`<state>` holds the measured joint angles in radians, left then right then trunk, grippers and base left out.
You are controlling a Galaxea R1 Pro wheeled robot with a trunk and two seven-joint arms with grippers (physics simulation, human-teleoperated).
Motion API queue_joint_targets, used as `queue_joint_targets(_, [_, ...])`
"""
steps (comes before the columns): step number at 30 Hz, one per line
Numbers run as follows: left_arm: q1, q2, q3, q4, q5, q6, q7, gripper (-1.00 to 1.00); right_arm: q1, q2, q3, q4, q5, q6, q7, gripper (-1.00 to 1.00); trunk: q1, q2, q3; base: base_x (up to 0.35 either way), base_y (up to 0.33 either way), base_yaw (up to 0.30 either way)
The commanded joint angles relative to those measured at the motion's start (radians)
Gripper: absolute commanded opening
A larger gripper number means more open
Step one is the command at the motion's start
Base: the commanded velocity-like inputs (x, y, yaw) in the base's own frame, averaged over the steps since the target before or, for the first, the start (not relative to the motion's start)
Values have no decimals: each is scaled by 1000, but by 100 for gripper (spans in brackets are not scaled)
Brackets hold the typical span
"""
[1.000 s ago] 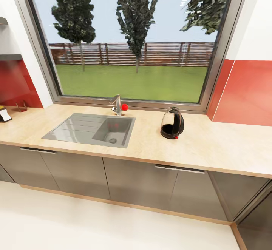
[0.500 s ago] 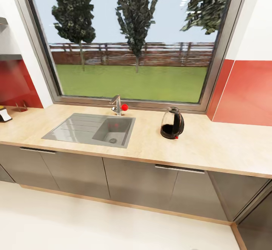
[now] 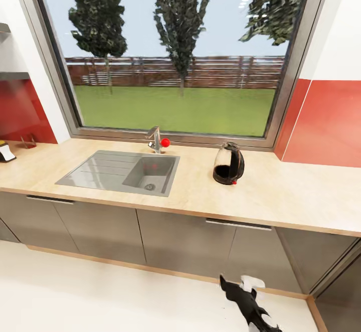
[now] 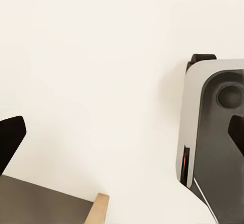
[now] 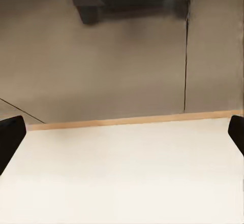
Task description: Set up a coffee station on the kitchen countertop: keep the coffee maker on the countertop, move the bottle of coffee from the kitchen shelf to the counter next to the coffee maker, place a paper coffee filter on top of the coffee maker, put the saucer next to the coffee maker with the coffee cup on the saucer, and place the electric kettle next to the coffee maker.
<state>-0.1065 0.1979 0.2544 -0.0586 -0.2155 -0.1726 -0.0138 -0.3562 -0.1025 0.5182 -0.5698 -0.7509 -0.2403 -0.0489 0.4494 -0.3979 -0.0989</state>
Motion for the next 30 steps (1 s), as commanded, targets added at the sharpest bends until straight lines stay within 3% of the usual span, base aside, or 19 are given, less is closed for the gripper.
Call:
queue_joint_targets(1, [-1, 1, 8, 1, -10, -4, -2, 100, -9, -1, 7, -17, -9, -5, -27, 100, 1, -2, -2, 0, 0, 0])
queue_joint_targets(4, [-1, 2, 8, 4, -10, -3, -2, 100, -37, -2, 4, -98, -6, -5, -116, 100, 1, -2, -2, 0, 0, 0])
queue_joint_targets(15, [-1, 0, 8, 2, -10, -3, -2, 100, -70, -5, -1, -358, -1, -4, -308, 100, 1, -2, -2, -6, 0, 0])
queue_joint_targets(20, [-1, -1, 8, -1, -10, -3, -2, 100, -70, -5, -1, -388, -1, -2, -318, 100, 1, -2, -2, -253, 0, 0])
queue_joint_targets(24, [-1, -3, 7, -2, -10, -2, -2, 100, -70, -5, -1, -412, 64, -3, -321, 100, 1, -2, -2, -275, 0, 0])
queue_joint_targets(30, [-1, -3, 6, -3, -10, -2, -2, 100, -70, -5, -1, -458, 80, -1, -322, 100, 1, -2, -2, -200, 0, 0])
